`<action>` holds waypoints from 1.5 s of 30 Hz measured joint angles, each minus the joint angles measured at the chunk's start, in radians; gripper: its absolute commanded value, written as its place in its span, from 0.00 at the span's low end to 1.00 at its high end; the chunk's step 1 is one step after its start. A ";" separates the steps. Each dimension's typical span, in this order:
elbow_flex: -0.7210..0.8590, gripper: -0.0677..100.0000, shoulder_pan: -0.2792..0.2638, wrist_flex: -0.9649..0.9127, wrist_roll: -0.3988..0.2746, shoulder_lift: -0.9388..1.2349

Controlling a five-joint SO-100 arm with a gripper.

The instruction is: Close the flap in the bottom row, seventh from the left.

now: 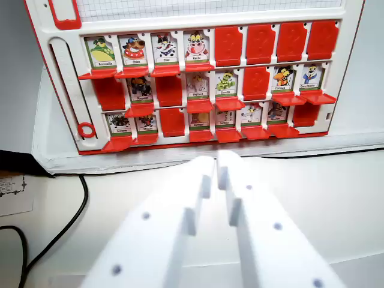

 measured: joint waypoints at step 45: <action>0.890 0.00 0.388 -1.060 -0.218 -0.141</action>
